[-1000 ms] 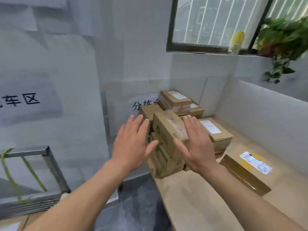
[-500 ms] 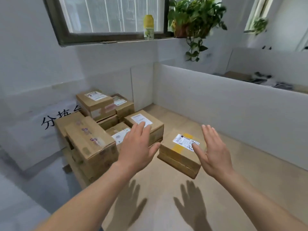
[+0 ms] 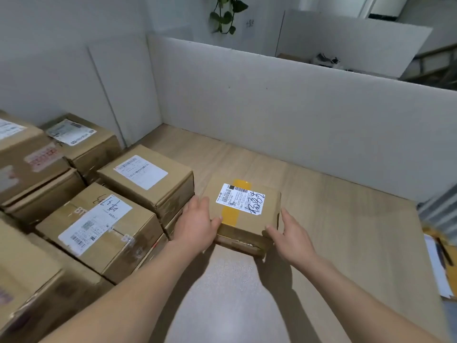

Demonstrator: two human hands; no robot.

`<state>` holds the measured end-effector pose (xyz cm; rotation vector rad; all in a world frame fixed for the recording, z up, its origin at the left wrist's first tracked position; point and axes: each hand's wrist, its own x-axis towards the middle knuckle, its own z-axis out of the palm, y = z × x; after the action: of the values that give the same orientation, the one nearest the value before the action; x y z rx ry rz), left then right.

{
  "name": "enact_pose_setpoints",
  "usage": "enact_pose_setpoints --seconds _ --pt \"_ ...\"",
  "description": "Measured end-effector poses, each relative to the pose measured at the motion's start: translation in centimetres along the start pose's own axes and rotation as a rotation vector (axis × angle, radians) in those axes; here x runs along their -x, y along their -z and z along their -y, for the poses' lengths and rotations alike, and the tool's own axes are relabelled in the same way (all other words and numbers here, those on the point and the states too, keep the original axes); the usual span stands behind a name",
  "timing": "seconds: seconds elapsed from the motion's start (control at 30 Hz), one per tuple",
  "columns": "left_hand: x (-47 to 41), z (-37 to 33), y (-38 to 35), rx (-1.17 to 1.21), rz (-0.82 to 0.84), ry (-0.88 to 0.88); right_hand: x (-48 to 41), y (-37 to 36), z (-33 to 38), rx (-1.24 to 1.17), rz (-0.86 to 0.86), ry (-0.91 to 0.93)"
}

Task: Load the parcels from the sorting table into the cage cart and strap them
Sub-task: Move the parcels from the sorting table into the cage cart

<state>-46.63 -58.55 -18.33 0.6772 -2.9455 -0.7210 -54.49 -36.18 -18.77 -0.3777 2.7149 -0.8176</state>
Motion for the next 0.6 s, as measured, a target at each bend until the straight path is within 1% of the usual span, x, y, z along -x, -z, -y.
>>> enact_pose_setpoints --seconds 0.17,0.3,0.37,0.47,0.6 --pt "-3.1 1.2 -1.9 0.085 0.103 0.087 -2.4 -2.0 0.4 -0.158 0.011 -0.105" --pt "-3.5 1.3 -1.9 0.124 0.128 0.179 -2.8 -2.7 -0.2 -0.288 -0.041 -0.232" --pt "-2.7 1.0 -1.9 0.113 0.149 0.208 -2.4 -2.7 -0.9 -0.337 -0.04 -0.283" --pt "-0.4 0.4 -1.9 0.098 0.185 0.246 -0.8 -2.0 -1.8 -0.349 0.008 -0.32" --pt "4.2 -0.5 -2.3 0.103 0.215 0.292 2.5 -0.8 -3.6 -0.387 0.084 -0.311"
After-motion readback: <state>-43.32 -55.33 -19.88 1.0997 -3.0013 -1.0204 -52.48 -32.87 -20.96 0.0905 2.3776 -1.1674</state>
